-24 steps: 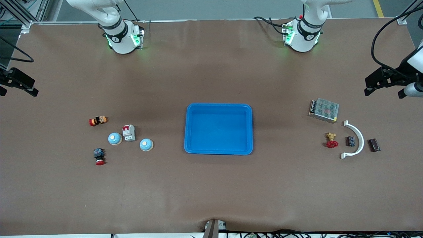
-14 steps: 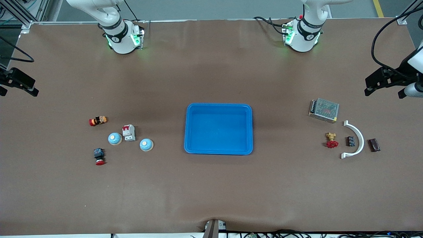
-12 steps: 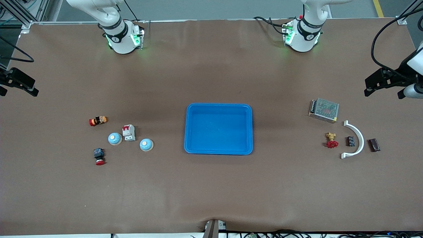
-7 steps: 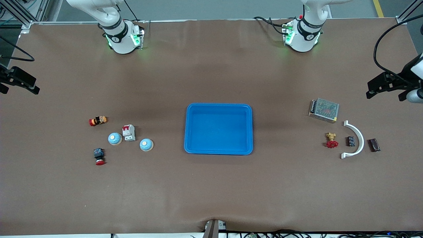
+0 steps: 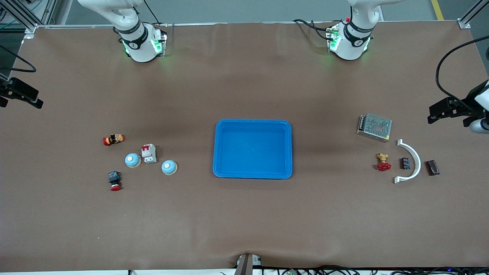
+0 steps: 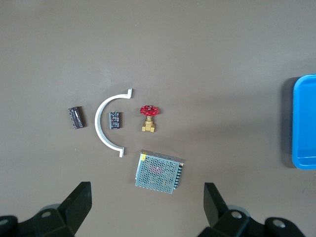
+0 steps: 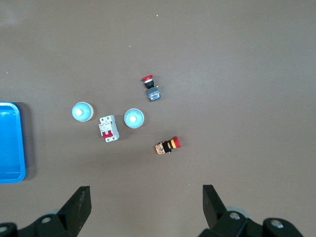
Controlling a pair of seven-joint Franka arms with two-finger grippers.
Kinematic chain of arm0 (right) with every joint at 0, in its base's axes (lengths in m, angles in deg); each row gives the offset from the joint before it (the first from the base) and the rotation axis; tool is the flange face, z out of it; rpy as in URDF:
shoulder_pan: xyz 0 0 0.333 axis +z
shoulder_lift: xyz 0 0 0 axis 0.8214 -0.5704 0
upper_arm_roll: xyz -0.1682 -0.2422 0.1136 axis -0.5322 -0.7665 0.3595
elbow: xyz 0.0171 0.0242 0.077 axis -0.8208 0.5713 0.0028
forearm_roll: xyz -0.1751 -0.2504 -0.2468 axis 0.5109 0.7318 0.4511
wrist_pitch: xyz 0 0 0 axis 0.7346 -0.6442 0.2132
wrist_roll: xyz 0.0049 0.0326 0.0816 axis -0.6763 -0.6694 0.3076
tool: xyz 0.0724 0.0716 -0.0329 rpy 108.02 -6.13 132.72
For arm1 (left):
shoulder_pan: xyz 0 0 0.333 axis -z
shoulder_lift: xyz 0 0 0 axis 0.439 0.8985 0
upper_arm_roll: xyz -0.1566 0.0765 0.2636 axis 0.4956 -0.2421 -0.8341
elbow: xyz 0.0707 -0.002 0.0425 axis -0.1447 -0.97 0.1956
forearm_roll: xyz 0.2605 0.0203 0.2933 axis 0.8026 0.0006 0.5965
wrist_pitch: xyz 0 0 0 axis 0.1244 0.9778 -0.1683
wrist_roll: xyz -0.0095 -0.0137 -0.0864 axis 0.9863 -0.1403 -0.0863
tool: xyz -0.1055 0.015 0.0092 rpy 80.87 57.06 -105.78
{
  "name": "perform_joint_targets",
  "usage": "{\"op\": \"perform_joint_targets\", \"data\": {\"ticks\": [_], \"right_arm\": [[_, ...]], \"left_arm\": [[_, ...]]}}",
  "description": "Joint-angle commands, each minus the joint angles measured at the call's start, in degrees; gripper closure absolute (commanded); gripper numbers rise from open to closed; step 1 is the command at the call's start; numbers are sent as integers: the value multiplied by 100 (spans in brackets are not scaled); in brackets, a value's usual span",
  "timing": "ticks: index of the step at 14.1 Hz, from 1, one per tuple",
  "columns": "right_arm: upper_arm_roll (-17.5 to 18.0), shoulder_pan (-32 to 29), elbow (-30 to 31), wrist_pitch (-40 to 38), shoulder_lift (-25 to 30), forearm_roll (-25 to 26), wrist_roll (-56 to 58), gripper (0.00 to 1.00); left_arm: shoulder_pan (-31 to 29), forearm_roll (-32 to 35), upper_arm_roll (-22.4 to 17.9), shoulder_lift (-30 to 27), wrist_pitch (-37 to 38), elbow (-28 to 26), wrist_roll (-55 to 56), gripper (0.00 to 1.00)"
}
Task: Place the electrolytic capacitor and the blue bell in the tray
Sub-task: 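Move the right gripper to the blue bell while the left gripper reaches the capacitor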
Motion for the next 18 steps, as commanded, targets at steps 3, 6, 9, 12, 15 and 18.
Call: {"op": "perform_joint_targets", "data": {"ticks": [3, 6, 9, 12, 15, 18], "right_arm": [[320, -249, -23, -58, -1, 9, 11, 0], [320, -240, -15, -58, -1, 27, 11, 0], [320, -222, -15, -58, -1, 18, -15, 0], [320, -56, -6, -58, -159, 9, -23, 0], [320, -29, 12, -67, -212, 9, 29, 0], [320, 23, 47, -75, -273, -35, 38, 0]], "left_arm": [[-307, 106, 23, 114, -706, -441, -120, 0], [-518, 98, 23, 465, -978, -432, -120, 0], [-755, 98, 23, 826, -1303, -441, -120, 0], [-966, 98, 23, 1081, -1506, -450, -111, 0], [-1072, 89, 23, 1257, -1594, -450, -49, 0], [-1116, 98, 14, 1301, -2260, -756, -41, 0]]}}
